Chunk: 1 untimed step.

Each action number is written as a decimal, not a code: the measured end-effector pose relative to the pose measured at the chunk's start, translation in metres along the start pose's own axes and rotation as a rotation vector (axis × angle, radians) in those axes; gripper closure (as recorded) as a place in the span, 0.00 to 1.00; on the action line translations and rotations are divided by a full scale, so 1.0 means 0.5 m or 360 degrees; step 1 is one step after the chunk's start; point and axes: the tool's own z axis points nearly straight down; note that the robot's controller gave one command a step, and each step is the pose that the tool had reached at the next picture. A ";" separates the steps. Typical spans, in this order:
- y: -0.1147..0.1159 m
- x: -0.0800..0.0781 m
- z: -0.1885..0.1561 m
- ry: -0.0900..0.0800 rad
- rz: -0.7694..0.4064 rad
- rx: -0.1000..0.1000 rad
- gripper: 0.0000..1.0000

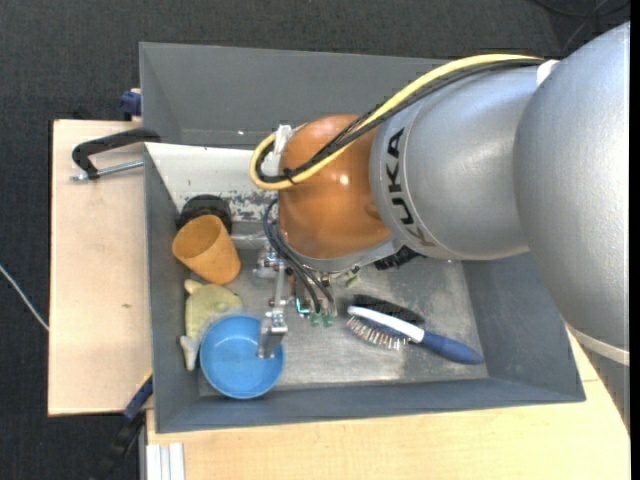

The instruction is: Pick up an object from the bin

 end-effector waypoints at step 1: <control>0.061 0.032 0.146 -0.0026 -0.0211 -0.0001 0.00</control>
Offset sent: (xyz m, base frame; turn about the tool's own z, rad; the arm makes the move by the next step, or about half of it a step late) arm -0.0196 0.0292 -0.0755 -0.1324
